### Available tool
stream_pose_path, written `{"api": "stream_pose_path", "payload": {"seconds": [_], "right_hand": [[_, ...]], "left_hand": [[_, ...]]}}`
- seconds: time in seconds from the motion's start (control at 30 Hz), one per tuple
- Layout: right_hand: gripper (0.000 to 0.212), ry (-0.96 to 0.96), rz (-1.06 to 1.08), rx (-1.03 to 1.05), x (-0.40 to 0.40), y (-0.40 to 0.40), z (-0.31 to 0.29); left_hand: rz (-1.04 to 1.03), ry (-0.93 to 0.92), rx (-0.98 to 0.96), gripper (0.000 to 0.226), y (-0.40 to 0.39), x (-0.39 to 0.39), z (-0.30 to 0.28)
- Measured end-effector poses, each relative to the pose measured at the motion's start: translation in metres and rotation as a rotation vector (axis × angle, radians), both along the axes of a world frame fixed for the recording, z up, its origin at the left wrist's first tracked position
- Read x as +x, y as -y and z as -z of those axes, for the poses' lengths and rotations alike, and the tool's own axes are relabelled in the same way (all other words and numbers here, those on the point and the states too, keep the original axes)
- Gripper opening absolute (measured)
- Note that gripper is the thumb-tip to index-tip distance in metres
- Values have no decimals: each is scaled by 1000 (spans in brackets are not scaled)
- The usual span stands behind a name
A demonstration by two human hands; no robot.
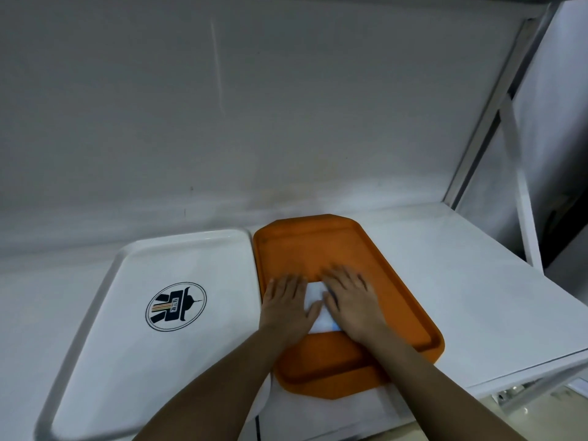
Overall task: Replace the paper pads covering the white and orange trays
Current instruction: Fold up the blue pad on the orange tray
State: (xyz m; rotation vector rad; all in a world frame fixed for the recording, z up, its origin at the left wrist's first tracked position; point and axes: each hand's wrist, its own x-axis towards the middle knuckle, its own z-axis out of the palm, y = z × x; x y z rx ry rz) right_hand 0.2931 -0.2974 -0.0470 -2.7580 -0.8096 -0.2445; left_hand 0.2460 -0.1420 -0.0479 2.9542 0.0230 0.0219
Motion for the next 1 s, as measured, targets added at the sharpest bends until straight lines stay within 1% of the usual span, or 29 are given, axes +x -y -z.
{"api": "stream_pose_path", "payload": {"seconds": [0.07, 0.13, 0.2, 0.23, 0.3, 0.37, 0.47, 0.5, 0.57, 0.63, 0.73, 0.83, 0.87, 0.9, 0.93, 0.97, 1.0], "right_hand": [[80, -95, -71, -55, 3, -6, 3], [70, -197, -46, -68, 7, -7, 8], [62, -247, -22, -39, 8, -7, 16], [64, -255, -15, -19, 8, -5, 18], [77, -267, -7, -1, 7, -3, 23], [85, -271, 6, 3, 5, -4, 26], [74, -274, 51, -10, 3, -4, 24], [79, -273, 63, -11, 2, -5, 25], [98, -270, 97, -8, 1, -6, 27], [101, -283, 133, 10, 1, -6, 30], [94, -288, 140, -4, 1, -7, 28], [82, -287, 107, -78, -3, -3, 21], [87, -277, 91, -108, -3, 0, 17], [99, -262, 83, -129, -5, 4, 13], [109, -239, 71, -169, -8, 7, 10], [106, -192, 53, -214, -12, 9, 4], [89, -117, 22, -254, -17, 11, -1]], "left_hand": [[59, -5, -11, 104, -5, 0, 1], [102, -21, -27, 101, -9, 0, 2], [86, -12, -35, 100, -10, -1, 4], [61, -8, -28, 100, -8, 0, 4], [5, -1, -13, 103, -3, 0, 6], [-46, -8, -16, 104, 0, 0, 8], [-105, -53, -43, 90, 3, 3, 10], [-122, -69, -56, 86, 3, 3, 10], [-137, -92, -64, 80, 3, 4, 12], [-142, -105, -67, 74, 2, 4, 13], [-157, -105, -6, 77, 2, 3, 11], [-78, -28, 86, 101, 1, -8, 6], [-28, -28, 108, 108, -1, -13, 6], [13, -34, 124, 109, -4, -19, 5], [47, -44, 130, 104, -7, -25, 4], [72, -62, 129, 99, -10, -30, 2], [89, -79, 136, 95, -12, -34, 0]]}}
